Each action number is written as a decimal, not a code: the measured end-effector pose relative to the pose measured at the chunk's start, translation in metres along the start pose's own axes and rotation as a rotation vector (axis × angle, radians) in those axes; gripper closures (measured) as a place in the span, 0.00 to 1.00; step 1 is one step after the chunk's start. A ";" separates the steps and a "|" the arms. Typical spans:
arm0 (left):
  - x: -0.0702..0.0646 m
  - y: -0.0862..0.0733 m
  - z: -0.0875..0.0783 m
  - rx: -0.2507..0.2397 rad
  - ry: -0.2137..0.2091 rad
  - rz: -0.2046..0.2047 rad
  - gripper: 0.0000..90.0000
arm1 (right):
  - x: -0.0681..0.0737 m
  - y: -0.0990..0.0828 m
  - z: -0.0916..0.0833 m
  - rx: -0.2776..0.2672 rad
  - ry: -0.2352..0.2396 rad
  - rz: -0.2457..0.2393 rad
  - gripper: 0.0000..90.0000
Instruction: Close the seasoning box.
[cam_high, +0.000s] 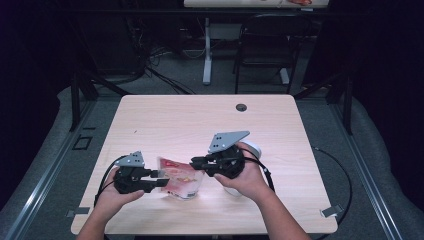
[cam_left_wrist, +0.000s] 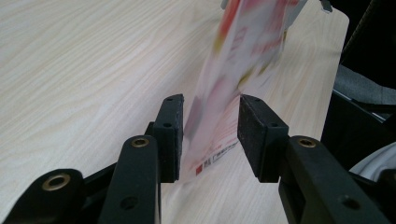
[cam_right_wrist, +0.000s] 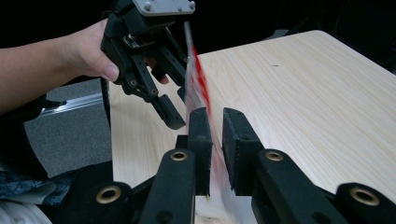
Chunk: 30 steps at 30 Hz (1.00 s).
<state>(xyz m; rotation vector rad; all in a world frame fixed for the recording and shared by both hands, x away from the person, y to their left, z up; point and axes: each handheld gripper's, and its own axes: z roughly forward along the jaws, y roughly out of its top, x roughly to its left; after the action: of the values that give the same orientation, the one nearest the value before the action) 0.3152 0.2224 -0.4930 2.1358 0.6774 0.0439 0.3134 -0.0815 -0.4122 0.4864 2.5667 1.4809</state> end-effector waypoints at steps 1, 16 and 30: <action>0.001 -0.001 -0.001 0.004 -0.001 -0.003 0.68 | 0.001 0.001 0.002 -0.002 0.002 -0.001 0.90; 0.007 -0.013 -0.013 0.009 0.008 -0.035 0.63 | 0.007 0.012 0.010 -0.033 0.021 -0.007 0.84; 0.016 -0.024 -0.037 -0.015 0.070 -0.077 0.62 | -0.002 0.007 -0.009 -0.073 -0.038 0.034 0.76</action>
<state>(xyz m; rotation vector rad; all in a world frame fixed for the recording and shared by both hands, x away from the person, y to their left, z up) 0.3082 0.2689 -0.4916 2.0997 0.7973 0.0823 0.3140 -0.0862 -0.4017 0.5456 2.4782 1.5548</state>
